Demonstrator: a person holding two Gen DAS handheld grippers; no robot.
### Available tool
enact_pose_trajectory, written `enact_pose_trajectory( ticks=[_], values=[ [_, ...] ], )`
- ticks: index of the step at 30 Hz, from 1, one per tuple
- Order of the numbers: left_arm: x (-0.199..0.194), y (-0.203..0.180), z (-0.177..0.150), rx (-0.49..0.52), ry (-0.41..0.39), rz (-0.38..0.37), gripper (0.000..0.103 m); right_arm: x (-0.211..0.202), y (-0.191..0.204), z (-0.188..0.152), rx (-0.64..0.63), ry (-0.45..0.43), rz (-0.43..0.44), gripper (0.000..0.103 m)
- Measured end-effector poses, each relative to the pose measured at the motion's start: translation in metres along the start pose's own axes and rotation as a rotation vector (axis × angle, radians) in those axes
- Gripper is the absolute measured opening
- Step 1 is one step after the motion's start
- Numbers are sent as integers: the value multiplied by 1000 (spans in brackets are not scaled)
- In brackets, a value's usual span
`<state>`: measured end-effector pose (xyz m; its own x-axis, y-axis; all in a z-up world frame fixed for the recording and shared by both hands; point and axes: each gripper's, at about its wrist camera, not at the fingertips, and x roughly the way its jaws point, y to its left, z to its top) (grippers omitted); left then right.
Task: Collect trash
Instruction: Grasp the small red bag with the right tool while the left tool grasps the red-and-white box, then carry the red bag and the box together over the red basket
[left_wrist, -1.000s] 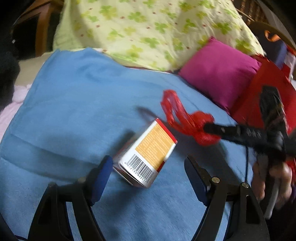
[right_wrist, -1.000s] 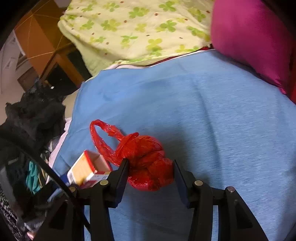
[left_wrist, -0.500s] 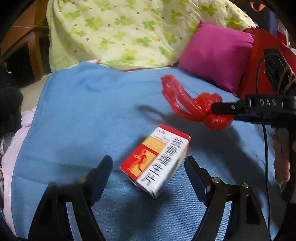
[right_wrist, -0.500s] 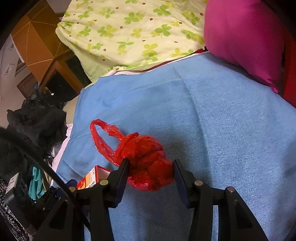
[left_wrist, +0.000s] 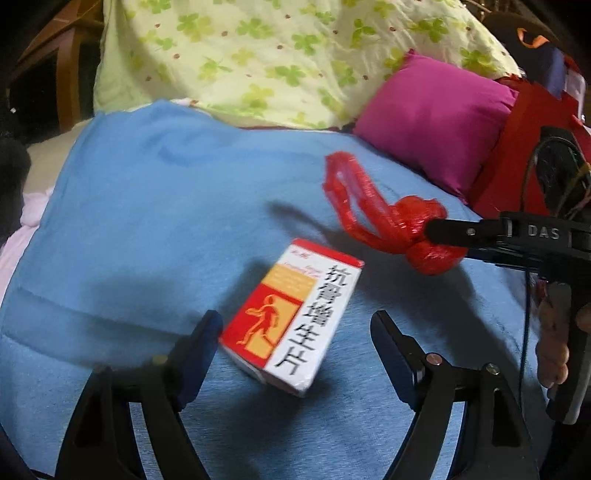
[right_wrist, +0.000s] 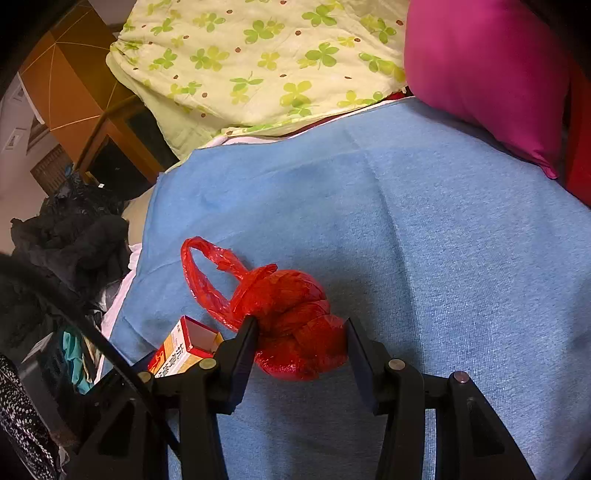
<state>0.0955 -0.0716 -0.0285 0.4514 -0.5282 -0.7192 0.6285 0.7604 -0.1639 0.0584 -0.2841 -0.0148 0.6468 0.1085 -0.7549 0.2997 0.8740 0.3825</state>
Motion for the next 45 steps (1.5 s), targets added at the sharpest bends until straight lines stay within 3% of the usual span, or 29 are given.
enact_pose_trajectory(
  ticks=[3, 4, 5, 6, 18, 24, 32, 38, 45],
  values=[
    [-1, -1, 1, -5, 4, -7, 78, 0, 0, 0, -1, -1, -1, 51],
    [0, 0, 1, -6, 7, -7, 74, 0, 0, 0, -3, -2, -1, 51],
    [0, 0, 1, -7, 14, -5, 62, -1, 1, 0, -4, -3, -2, 51],
    [1, 1, 1, -8, 21, -6, 58, -1, 1, 0, -5, -3, -1, 51],
    [-16, -4, 4, -44, 0, 34, 57, -17, 3, -3, -40, -22, -10, 51],
    [-40, -8, -3, -77, -33, 92, 57, -36, 2, -9, -59, -39, -4, 51],
    [-91, -33, -19, -67, -169, 170, 57, -68, 4, -22, -85, -74, 5, 51],
    [-118, -59, -48, -89, -198, 218, 57, -98, 12, -32, -116, -133, 21, 51],
    [-144, -82, -56, -93, -211, 262, 57, -141, 6, -58, -113, -193, 31, 51]
  ],
)
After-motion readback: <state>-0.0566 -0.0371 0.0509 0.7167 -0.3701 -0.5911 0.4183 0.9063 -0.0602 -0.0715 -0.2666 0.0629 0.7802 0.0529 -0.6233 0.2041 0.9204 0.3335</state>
